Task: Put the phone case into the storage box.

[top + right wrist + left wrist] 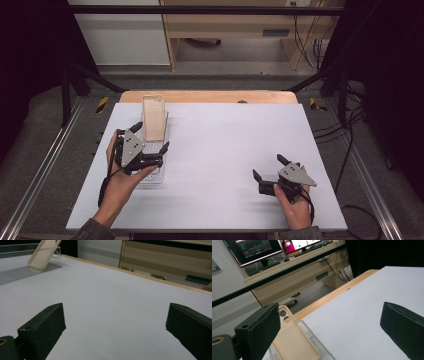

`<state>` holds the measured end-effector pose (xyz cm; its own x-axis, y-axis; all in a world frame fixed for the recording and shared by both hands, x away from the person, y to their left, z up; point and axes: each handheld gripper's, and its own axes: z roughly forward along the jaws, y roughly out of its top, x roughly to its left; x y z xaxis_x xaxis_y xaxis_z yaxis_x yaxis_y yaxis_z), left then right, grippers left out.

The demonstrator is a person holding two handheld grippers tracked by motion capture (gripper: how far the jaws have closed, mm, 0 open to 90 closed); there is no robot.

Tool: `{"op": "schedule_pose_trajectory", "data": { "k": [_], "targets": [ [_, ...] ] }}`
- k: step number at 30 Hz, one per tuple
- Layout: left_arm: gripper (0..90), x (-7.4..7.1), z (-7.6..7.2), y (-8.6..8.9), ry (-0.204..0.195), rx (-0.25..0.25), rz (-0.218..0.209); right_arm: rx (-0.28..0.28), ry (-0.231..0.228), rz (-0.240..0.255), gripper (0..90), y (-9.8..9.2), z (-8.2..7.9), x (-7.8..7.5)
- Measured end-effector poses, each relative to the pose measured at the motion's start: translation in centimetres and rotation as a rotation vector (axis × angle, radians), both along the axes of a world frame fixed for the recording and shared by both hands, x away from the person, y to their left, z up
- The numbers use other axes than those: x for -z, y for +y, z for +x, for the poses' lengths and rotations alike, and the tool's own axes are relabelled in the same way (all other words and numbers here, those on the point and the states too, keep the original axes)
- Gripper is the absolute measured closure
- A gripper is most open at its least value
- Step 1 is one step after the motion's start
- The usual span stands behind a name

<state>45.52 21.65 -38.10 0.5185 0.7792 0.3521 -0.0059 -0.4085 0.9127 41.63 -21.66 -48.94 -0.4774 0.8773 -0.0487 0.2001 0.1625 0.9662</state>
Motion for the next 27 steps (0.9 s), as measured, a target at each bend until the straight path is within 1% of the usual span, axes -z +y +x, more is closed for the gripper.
{"op": "schedule_pose_trajectory", "data": {
  "k": [3, 6, 11, 12, 15, 16, 18, 19, 21, 22, 25, 27],
  "targets": [
    [2.7, 0.1, -0.4, 0.3, -0.004, 0.004, 0.002, 0.001, 0.000, 0.000, 2.4, 0.0, 0.0, 0.0],
    [2.7, 0.3, -0.8, 0.8, -0.004, 0.005, -0.005, 0.002, 0.000, 0.001, 2.4, 0.0, 0.0, 0.0],
    [2.6, 0.7, -1.7, 1.8, 0.002, 0.014, -0.042, 0.001, 0.000, -0.001, 2.4, 0.0, 0.0, 0.0],
    [2.6, 0.8, -1.9, 2.1, 0.005, 0.024, -0.060, 0.001, 0.000, -0.001, 2.4, 0.0, 0.0, 0.0],
    [2.6, 1.0, -2.3, 2.6, 0.013, 0.035, -0.091, 0.000, -0.001, -0.004, 2.4, 0.1, 0.0, 0.0],
    [2.6, 1.2, -2.5, 3.0, 0.015, 0.035, -0.114, 0.001, 0.000, -0.004, 2.4, 0.1, 0.0, 0.0],
    [2.6, 1.4, -2.6, 3.6, 0.020, 0.034, -0.141, 0.002, -0.001, -0.003, 2.4, 0.1, 0.0, 0.0],
    [2.6, 1.5, -2.6, 3.9, 0.013, 0.034, -0.157, 0.002, -0.001, -0.003, 2.4, 0.1, 0.0, 0.0],
    [2.6, 1.7, -2.7, 4.6, 0.021, 0.029, -0.193, 0.003, 0.000, -0.003, 2.4, 0.1, 0.0, 0.0],
    [2.6, 1.9, -2.7, 5.0, 0.034, 0.028, -0.208, 0.002, 0.001, -0.004, 2.4, 0.2, 0.0, 0.0],
    [2.6, 2.2, -2.9, 5.9, 0.032, 0.021, -0.242, 0.001, 0.001, -0.006, 2.4, 0.2, 0.0, 0.0],
    [2.6, 2.3, -2.9, 6.5, 0.032, 0.010, -0.254, 0.002, 0.001, -0.006, 2.4, 0.2, 0.0, 0.0]
  ]
}}
